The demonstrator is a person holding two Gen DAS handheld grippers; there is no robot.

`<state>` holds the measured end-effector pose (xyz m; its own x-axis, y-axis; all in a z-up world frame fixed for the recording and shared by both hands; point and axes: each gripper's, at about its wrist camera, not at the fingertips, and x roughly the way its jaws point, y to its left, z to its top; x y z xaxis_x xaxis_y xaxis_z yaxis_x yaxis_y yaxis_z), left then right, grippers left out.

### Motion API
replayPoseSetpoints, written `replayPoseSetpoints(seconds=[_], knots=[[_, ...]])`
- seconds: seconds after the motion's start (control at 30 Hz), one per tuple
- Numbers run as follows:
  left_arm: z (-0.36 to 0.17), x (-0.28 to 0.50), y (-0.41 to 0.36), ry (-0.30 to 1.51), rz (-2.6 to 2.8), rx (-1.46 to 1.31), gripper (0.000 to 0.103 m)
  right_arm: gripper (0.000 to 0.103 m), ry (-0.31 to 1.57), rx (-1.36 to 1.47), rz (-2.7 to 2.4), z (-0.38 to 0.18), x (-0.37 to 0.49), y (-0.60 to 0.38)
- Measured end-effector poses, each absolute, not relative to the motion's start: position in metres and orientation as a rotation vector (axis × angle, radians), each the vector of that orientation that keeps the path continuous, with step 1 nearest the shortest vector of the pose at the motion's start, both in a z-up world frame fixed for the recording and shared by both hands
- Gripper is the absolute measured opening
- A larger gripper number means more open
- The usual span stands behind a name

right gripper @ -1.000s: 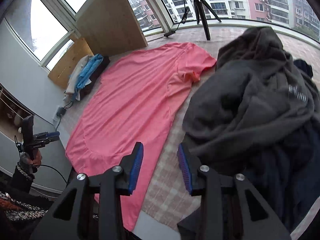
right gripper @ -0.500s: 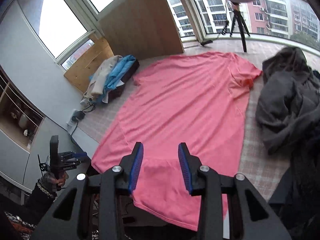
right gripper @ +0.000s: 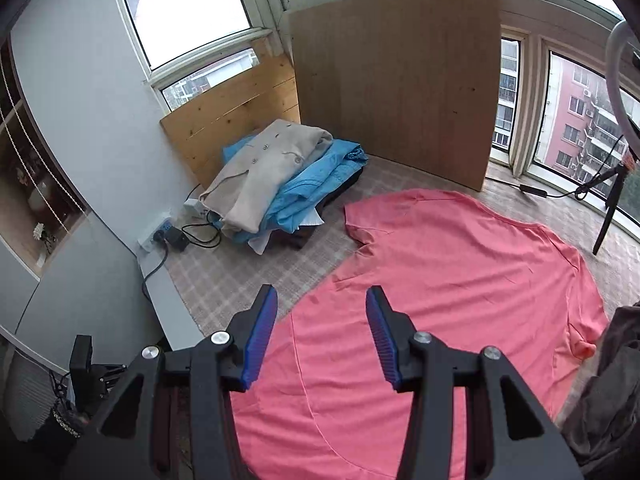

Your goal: Fold clothes

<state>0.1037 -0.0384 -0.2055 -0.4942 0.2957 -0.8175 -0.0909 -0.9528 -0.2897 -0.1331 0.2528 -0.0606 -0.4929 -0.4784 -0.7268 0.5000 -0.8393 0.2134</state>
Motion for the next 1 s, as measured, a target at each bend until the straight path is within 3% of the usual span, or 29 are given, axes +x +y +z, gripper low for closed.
replayPoseSetpoints(seconds=[0.3, 0.53, 1.0], knots=[[-0.165, 0.003, -0.001, -0.149, 2.472, -1.328, 0.043, 0.046, 0.186, 1.204, -2.344, -0.072, -0.26, 0.215], [-0.171, -0.123, 0.016, -0.084, 2.469, -1.376, 0.043, 0.046, 0.309, 1.334, -2.122, -0.156, -0.38, 0.197], [-0.205, -0.209, 0.011, -0.123, 2.422, -1.455, 0.043, 0.046, 0.511, 1.43, -1.695, -0.265, -0.396, 0.092]])
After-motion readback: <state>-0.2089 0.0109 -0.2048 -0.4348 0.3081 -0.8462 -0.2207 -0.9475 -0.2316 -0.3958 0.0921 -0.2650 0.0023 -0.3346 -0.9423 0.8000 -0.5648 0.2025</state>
